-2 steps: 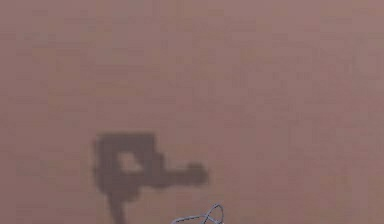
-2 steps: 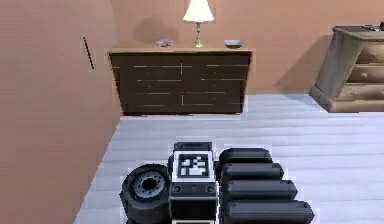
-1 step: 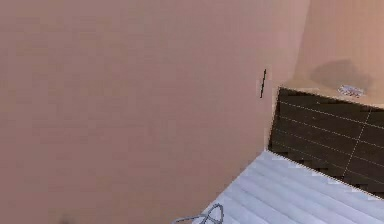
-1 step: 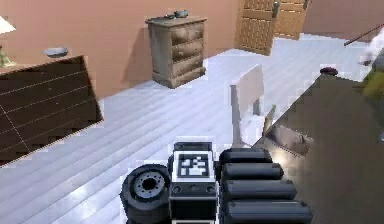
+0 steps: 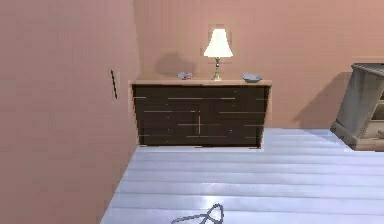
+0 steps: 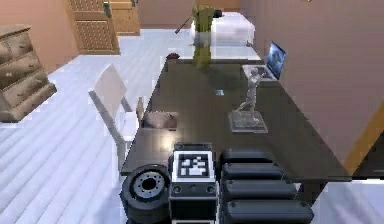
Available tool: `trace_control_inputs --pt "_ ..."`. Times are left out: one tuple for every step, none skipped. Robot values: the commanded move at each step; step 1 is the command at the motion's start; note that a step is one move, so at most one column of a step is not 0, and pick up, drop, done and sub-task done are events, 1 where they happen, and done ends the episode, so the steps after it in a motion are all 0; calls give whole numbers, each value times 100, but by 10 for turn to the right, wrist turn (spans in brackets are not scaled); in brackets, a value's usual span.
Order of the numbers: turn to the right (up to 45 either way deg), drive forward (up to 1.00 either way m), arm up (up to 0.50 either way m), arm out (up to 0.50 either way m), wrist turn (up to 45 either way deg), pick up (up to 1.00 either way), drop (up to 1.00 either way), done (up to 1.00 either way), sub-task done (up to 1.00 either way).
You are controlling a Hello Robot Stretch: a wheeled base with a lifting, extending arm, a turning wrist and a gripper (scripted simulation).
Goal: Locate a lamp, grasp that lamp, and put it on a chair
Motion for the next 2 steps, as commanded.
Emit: trace_control_inputs --pt "0 40 0 0 0 0 0 0 0" --pt "450 0 0 0 0 0 0 0 0"
